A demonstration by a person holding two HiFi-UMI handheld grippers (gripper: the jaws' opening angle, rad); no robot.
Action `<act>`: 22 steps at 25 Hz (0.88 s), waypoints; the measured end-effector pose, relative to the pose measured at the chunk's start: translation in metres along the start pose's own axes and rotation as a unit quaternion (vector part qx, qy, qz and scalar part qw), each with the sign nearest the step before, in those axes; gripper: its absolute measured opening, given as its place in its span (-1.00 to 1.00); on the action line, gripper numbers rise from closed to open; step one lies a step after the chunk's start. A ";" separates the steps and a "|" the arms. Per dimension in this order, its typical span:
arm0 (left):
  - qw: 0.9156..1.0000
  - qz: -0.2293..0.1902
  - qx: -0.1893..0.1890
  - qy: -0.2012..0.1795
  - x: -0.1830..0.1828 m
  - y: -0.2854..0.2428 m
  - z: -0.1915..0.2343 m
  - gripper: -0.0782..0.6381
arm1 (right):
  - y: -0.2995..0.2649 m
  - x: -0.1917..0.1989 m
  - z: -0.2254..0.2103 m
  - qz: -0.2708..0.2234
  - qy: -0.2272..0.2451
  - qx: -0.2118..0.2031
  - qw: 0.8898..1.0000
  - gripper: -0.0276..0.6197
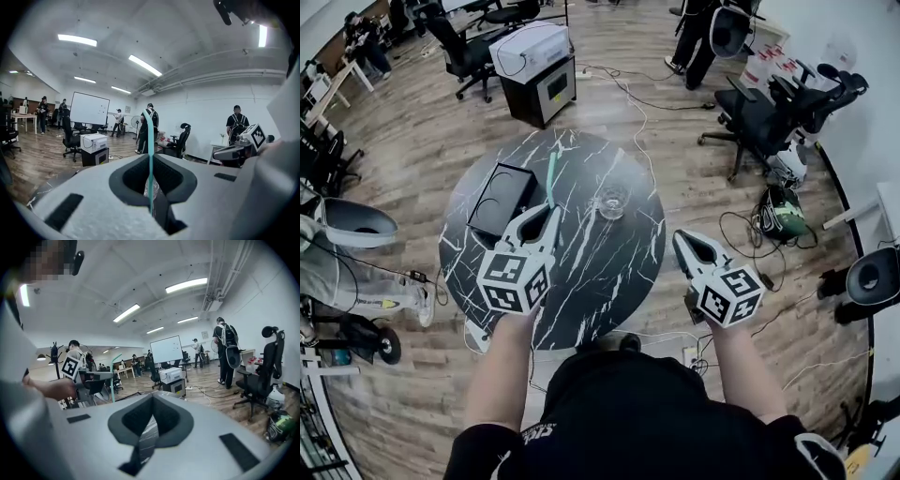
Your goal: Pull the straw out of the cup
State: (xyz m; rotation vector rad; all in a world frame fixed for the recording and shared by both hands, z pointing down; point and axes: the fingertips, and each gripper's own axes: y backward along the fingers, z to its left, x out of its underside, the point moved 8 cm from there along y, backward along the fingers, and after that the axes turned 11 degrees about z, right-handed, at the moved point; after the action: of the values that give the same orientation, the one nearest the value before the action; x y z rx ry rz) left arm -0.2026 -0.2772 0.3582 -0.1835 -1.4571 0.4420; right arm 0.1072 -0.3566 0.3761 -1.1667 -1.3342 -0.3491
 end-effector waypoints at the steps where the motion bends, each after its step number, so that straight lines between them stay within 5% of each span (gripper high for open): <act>1: 1.000 -0.003 -0.007 0.004 0.002 0.005 -0.005 -0.70 | 0.005 0.003 -0.005 -0.002 -0.002 0.000 1.000 -0.90; 12: 0.998 -0.016 -0.060 0.009 0.007 0.033 -0.040 -0.70 | 0.030 0.014 -0.028 -0.026 -0.009 -0.037 0.999 -0.91; 22: 0.997 -0.038 -0.049 -0.039 -0.021 0.059 -0.006 -0.70 | 0.039 -0.057 0.017 -0.096 0.054 -0.012 0.994 -0.91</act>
State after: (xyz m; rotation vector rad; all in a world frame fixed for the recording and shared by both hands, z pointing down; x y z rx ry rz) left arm -0.2084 -0.2313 0.3161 -0.1903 -1.5576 0.3180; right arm 0.1119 -0.3485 0.3053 -1.0267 -1.3529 -0.5616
